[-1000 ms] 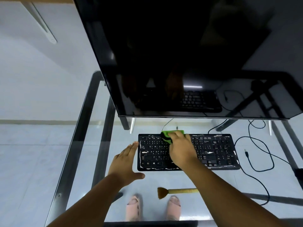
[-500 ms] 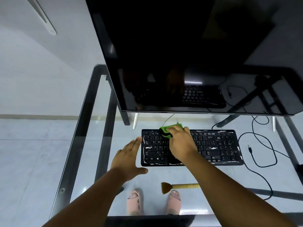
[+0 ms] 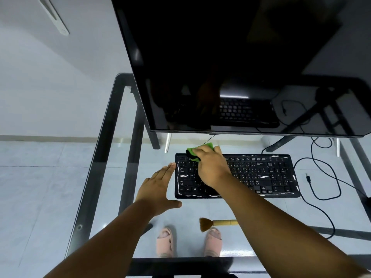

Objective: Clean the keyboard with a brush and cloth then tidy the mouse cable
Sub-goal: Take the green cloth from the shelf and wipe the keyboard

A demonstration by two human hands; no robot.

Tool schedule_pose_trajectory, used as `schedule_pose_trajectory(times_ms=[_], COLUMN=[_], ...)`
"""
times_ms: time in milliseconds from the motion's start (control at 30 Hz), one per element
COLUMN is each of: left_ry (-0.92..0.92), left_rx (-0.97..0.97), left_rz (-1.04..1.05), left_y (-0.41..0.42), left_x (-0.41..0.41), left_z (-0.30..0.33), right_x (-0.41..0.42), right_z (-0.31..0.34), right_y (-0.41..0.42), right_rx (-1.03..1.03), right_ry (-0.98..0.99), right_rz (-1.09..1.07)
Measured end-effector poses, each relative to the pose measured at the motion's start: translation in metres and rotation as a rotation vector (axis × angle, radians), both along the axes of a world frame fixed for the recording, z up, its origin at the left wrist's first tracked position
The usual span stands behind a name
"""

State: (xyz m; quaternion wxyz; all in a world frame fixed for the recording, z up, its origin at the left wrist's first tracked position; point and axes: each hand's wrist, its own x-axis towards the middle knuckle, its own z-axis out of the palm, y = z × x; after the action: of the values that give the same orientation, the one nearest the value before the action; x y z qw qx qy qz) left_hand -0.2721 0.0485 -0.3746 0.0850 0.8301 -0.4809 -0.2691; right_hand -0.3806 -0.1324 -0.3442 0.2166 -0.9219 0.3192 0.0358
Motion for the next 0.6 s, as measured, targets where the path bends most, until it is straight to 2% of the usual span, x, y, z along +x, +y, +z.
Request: schedule_pose_trajectory(times_ms=[133,300,467,600], left_ry=[0.021,0.050,0.063,0.065], left_rx=[-0.019,-0.033,-0.019,-0.023], left_rz=[0.005,0.045,0.027,0.024], left_y=[0.002,0.005,0.003,0.005], left_x=[-0.001,-0.003,-0.002,-0.001], left_z=[-0.001,-0.002,0.002,0.002], right_x=[-0.007,0.006,0.008,0.005], right_z=[0.002,0.002,0.004,0.002], right_y=[0.008,0.004,0.016,0.007], right_rx=[0.011,-0.028,-0.038,-0.053], right_ry=[-0.053,0.001,0.002,0.001], right_rz=[0.186,0.036,0.271,0.142])
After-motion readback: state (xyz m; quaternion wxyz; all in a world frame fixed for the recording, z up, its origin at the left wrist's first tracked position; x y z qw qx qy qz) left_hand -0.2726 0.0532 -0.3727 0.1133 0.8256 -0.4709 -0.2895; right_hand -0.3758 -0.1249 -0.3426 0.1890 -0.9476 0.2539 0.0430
